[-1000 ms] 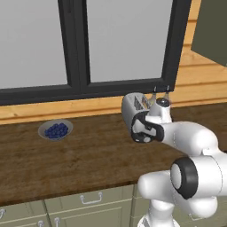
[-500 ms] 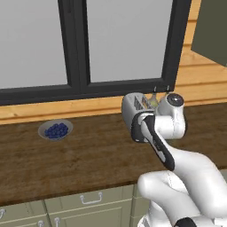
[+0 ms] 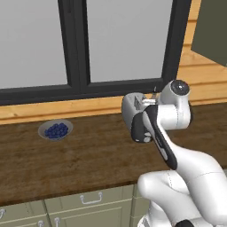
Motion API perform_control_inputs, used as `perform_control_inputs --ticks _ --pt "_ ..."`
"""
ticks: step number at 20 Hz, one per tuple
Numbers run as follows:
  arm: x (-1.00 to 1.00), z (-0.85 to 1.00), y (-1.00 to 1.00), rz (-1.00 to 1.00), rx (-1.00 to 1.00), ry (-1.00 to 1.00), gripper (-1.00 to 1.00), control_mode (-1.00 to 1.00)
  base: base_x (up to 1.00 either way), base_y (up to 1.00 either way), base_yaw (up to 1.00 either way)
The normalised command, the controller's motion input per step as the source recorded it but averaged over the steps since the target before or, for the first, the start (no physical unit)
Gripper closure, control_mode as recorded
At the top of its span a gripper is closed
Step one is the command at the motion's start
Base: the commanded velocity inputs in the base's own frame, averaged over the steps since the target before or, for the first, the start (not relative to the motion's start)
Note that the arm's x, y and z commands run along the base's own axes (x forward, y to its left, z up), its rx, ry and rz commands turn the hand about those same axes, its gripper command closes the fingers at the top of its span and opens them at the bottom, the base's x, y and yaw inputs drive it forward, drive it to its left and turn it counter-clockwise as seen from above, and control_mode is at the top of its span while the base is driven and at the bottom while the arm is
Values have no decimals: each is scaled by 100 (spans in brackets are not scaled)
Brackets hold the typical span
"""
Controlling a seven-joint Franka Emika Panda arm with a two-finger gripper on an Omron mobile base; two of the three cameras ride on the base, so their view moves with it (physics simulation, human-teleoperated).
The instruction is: Start the toaster. Once the lever pops up, take the bread to the plate on the dining counter.
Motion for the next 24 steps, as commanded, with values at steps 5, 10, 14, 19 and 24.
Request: perform_control_inputs --ticks 5,10,14,19,24 --pt "0 75 -6 0 6 11 -100 -100 0 0 0" --pt "0 23 -20 0 6 5 -100 -100 0 0 0" --pt "4 0 -11 0 0 0 -100 -100 0 0 0" --pt "0 0 0 0 0 0 -100 -100 0 0 0" --pt "0 0 0 0 0 0 -100 -100 0 0 0"
